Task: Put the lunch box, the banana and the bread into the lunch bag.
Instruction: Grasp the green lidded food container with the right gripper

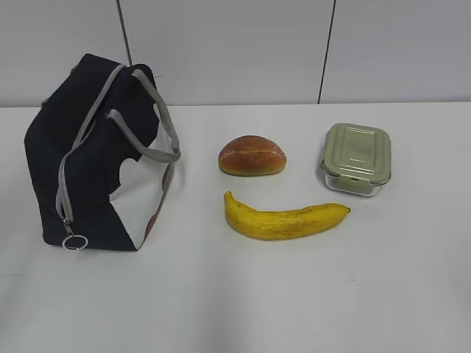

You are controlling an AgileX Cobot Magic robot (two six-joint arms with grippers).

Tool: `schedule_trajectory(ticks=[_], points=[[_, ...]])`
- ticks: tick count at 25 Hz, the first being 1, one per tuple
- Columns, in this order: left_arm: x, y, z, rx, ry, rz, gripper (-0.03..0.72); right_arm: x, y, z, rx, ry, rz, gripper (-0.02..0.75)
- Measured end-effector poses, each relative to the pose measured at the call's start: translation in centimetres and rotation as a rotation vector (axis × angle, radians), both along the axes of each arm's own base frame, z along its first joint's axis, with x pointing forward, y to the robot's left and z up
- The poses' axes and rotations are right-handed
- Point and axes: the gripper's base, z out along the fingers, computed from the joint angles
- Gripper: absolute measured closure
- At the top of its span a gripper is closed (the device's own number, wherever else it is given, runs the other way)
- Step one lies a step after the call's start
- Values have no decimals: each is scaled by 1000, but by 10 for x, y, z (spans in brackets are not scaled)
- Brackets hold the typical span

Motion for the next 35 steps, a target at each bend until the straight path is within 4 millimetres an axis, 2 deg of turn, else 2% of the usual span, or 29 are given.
schedule_trajectory(ticks=[7,14,17,21,29,35], points=[[61,-7,45,-82,74,-44,97,0,0,0,0,0,0,214],[132,-13,72,-125,191,-87,113,0,0,0,0,0,0,214],[162,-15,78,-134,248,-117,114,0,0,0,0,0,0,214],[202,-18,73,-146,350,-140,115,0,0,0,0,0,0,214],[275,-34,40,-100,518,-185,147,0,0,0,0,0,0,214],[321,-36,12,-87,590,-180,235,0,0,0,0,0,0,214]])
